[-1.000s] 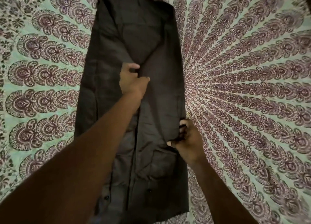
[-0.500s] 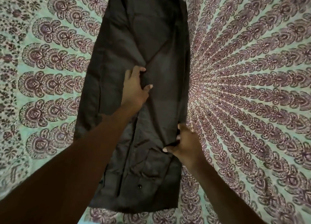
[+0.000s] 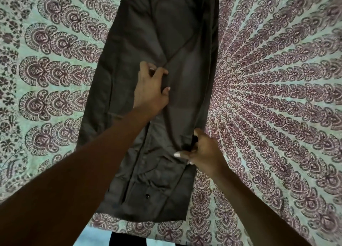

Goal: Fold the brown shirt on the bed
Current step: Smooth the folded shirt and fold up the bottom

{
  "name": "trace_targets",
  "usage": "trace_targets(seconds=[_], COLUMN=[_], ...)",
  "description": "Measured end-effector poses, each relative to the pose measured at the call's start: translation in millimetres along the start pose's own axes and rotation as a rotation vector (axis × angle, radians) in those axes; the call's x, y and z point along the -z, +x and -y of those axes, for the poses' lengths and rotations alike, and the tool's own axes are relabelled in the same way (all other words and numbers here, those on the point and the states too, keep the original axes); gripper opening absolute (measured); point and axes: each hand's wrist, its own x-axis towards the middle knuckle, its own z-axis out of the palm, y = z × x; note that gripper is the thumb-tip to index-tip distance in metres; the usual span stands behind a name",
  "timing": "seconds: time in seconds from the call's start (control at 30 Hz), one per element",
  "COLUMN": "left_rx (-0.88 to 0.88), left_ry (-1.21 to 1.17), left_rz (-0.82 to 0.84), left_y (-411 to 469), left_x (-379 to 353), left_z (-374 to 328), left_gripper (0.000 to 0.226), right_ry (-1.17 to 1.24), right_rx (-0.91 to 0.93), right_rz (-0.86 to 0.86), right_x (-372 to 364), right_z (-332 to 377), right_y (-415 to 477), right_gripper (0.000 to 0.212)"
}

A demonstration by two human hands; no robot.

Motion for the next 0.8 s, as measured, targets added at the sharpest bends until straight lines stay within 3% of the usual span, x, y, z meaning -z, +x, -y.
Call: trace_targets(seconds=[0.1,0.2,0.27,0.47,0.63,0.7,0.8], left_rx=[-0.108,-0.321,-0.372,-0.368,-0.362,-0.362,-0.332], left_ry=[0.205,0.316,0.389,0.434,0.434,0.428,0.407], left_rz=[-0.054,0.020,0.083,0.085,0.060,0.070,0.084], left_y=[12.3,34.1,45.6,48.4,50.1,49.8,51.5], left_x=[1.1,-4.1,-10.0,-25.9,-27.2,-27.0,-25.8], left_z=[-8.2,-9.5,-2.7,15.9,17.1,17.8,17.6], left_gripper=[0.049,0.061,0.066,0.069,0.068,0.069,0.070], right_ry=[0.032,0.071,0.098,-0.002,-0.178,-0.243,-0.156], right_rx=[-0.020,0.015,0.062,0.230,0.247,0.244,0.293], right_rz=[-0.184,-0.335,-0.405,-0.575,-0.655,-0.701,-0.796], right_x=[17.3,41.7,61.2,111.6,137.7,147.8,159.7], right_z=[12.0,32.1,48.7,102.8,149.9,169.0,188.0], right_y=[15.6,45.0,73.0,172.3,241.9,256.8,280.2], right_gripper=[0.046,0.037,0.035,0.046,0.063,0.059,0.039])
